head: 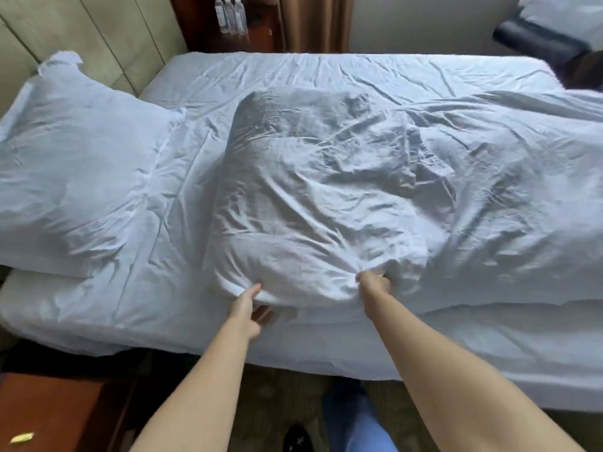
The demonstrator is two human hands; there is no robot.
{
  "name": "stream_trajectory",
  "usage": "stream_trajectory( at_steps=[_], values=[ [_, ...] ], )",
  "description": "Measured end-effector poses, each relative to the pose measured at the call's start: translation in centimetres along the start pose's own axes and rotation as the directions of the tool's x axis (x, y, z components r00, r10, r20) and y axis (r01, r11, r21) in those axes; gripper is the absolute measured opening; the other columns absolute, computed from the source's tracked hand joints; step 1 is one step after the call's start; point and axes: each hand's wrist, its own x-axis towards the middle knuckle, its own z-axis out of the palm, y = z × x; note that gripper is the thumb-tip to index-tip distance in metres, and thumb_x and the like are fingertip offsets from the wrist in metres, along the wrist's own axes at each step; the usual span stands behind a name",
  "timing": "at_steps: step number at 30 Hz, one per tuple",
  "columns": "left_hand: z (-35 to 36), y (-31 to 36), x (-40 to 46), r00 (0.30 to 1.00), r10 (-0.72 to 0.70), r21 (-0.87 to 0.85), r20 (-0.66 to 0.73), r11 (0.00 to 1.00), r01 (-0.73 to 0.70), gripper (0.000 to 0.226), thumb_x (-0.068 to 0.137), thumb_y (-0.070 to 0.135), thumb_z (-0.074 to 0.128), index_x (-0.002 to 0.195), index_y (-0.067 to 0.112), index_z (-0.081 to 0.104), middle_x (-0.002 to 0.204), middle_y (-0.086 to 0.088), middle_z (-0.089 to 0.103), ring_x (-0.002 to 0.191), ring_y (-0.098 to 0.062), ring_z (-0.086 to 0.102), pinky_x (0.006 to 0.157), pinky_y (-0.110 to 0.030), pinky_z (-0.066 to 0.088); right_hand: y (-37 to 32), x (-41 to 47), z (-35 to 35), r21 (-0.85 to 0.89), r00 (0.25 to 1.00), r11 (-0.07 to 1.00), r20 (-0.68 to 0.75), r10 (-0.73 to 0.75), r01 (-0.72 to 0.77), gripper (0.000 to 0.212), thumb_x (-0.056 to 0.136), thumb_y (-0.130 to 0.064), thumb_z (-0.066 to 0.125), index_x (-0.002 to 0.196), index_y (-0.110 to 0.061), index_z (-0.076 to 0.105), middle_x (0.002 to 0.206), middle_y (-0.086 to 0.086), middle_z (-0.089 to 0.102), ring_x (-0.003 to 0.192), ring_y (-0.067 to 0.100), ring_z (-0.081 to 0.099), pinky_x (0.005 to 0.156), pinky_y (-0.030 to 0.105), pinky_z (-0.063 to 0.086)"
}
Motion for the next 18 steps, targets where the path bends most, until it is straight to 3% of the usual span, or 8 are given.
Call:
stream_trajectory(
  at_steps=[2,3,4,6,10,13,15,18],
  values=[
    [0.5,0.5,-0.3,0.997,-0.011,-0.02,0.081,1.0,0.013,0.009,0.088,0.017,0.06,0.084,0.01,0.062,0.061,-0.007,0.068,0.066,-0.022,0.061,0.052,-0.025,0.05,-1.3,-0.9,0.4,0.117,1.0,0.993,-0.008,0.021,-0.02,0.057,0.098,-0.03,0.005,0.136,-0.014,0.045,0.138,0.004,0.05,0.111,0.014,0.058,0.046,0.008,0.04],
    [0.7,0.9,-0.7,0.994,-0.009,-0.044,0.109,0.999,0.014,0.01,0.087,0.013,0.058,0.078,0.009,0.061,0.056,-0.006,0.067,0.06,-0.02,0.063,0.049,-0.021,0.05,-2.0,-1.2,0.5,0.144,0.999,0.99,-0.035,-0.003,0.008,0.067,0.095,-0.037,0.0,0.137,-0.01,0.045,0.138,0.006,0.05,0.107,0.014,0.059,0.058,0.01,0.046],
    [1.0,1.4,-1.1,0.993,0.009,-0.073,0.116,0.997,0.0,0.013,0.087,0.01,0.057,0.074,0.009,0.06,0.053,-0.004,0.065,0.052,-0.018,0.063,0.045,-0.017,0.049,-2.9,-1.8,0.8,0.168,0.995,0.982,-0.071,-0.072,0.083,0.056,0.098,-0.033,0.013,0.135,-0.008,0.047,0.136,0.009,0.052,0.108,0.018,0.058,0.074,0.018,0.048],
    [1.2,3.2,-1.2,0.993,0.099,-0.153,0.059,0.984,-0.089,0.017,0.085,0.007,0.058,0.068,0.013,0.058,0.046,0.002,0.061,0.046,-0.011,0.058,0.038,-0.012,0.044,-5.0,-3.0,1.0,0.393,0.993,0.914,-0.103,-0.063,0.099,0.04,0.093,-0.025,0.05,0.126,-0.002,0.055,0.121,0.01,0.061,0.106,0.027,0.059,0.083,0.03,0.044],
    [1.6,7.1,-1.8,0.929,0.35,-0.27,-0.118,0.889,-0.37,0.014,0.077,0.009,0.068,0.069,0.018,0.06,0.059,0.004,0.059,0.058,-0.01,0.054,0.048,-0.018,0.046,-8.1,-4.7,0.8,0.424,0.936,0.837,-0.205,-0.285,0.348,0.037,0.087,-0.023,0.064,0.116,-0.001,0.063,0.108,0.011,0.065,0.108,0.024,0.061,0.085,0.024,0.043],
    [1.1,6.2,-1.7,0.893,0.405,-0.207,-0.195,0.873,-0.441,0.016,0.077,0.004,0.064,0.067,0.015,0.056,0.053,0.004,0.057,0.058,-0.013,0.051,0.048,-0.016,0.043,-6.6,-5.1,1.4,0.429,0.969,0.872,-0.176,-0.174,0.234,0.035,0.089,-0.022,0.061,0.118,-0.001,0.061,0.119,0.012,0.063,0.106,0.026,0.059,0.081,0.024,0.039],
    [0.4,3.9,-0.9,0.899,0.362,-0.178,-0.246,0.895,-0.409,0.013,0.076,0.002,0.059,0.079,0.012,0.051,0.064,-0.002,0.057,0.06,-0.016,0.049,0.047,-0.016,0.041,-4.6,-4.9,1.7,0.397,0.995,0.913,-0.08,-0.065,0.091,0.036,0.093,-0.018,0.053,0.124,-0.001,0.056,0.123,0.014,0.06,0.094,0.024,0.053,0.077,0.026,0.037],
    [-0.3,-0.6,0.0,0.841,0.216,-0.109,-0.497,0.945,-0.308,0.023,0.081,0.0,0.049,0.103,0.006,0.052,0.095,-0.018,0.059,0.073,-0.03,0.058,0.061,-0.034,0.049,-3.0,-5.4,2.2,0.402,0.999,0.915,-0.008,0.047,-0.04,0.032,0.094,-0.022,0.05,0.12,-0.002,0.054,0.098,0.01,0.057,0.078,0.022,0.046,0.077,0.033,0.039]
  ],
)
